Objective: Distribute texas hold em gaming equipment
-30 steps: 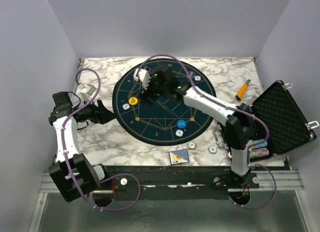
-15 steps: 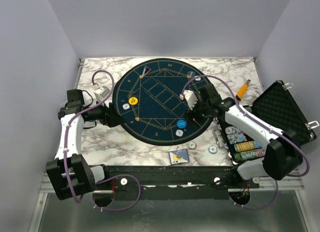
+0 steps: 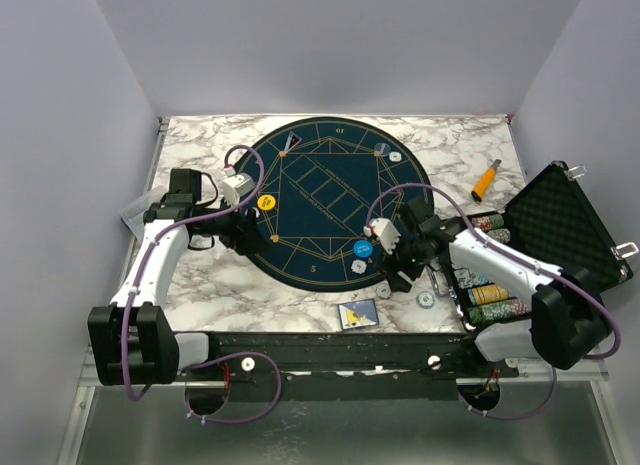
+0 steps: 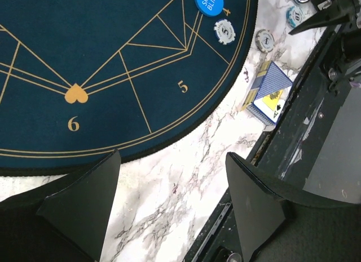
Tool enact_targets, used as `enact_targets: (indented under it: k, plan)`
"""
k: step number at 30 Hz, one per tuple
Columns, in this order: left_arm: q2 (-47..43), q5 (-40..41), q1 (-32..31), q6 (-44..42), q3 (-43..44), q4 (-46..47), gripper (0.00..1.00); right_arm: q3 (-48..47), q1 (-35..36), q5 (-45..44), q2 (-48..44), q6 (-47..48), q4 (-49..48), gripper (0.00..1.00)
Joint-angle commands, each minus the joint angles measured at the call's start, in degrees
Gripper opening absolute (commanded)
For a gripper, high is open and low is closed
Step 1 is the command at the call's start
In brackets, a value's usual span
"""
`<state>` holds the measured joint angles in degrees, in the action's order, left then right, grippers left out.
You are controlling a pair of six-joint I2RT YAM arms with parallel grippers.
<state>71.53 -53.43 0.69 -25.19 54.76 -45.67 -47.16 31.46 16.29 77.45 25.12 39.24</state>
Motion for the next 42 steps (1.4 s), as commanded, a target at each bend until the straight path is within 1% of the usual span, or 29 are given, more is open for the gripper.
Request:
enact_targets:
  k: [1,7,12,19,30,36,42]
  plan:
    - [-0.3,1.5,-0.1,1.1,0.5,2.0,0.78,0.4,2.4,1.7,1.4,1.2,0.6,0.73]
    - [-1.7,2.1,-0.1,1.4,-0.5,2.8,0.78,0.8,7.1,1.0,3.7,0.9,0.0,0.73]
    - [-1.7,1.9,-0.1,1.6,-0.4,2.9,0.78,0.8,9.2,-0.7,6.0,0.8,-1.4,0.73]
    - [-1.8,1.9,-0.1,1.9,-0.2,3.0,0.78,1.8,10.2,-5.2,7.3,0.4,-4.9,0.72]
    - [-1.4,2.0,-0.1,2.6,0.2,3.2,0.78,2.5,10.6,-6.1,7.0,0.1,-7.6,0.69]
    - [-1.6,2.3,-0.1,2.9,0.3,3.1,0.78,2.6,10.7,-6.0,7.5,-0.1,-7.9,0.64]
    - [-1.6,2.5,-0.1,3.1,0.3,3.2,0.78,2.7,10.7,-5.5,7.6,0.1,-7.8,0.56]
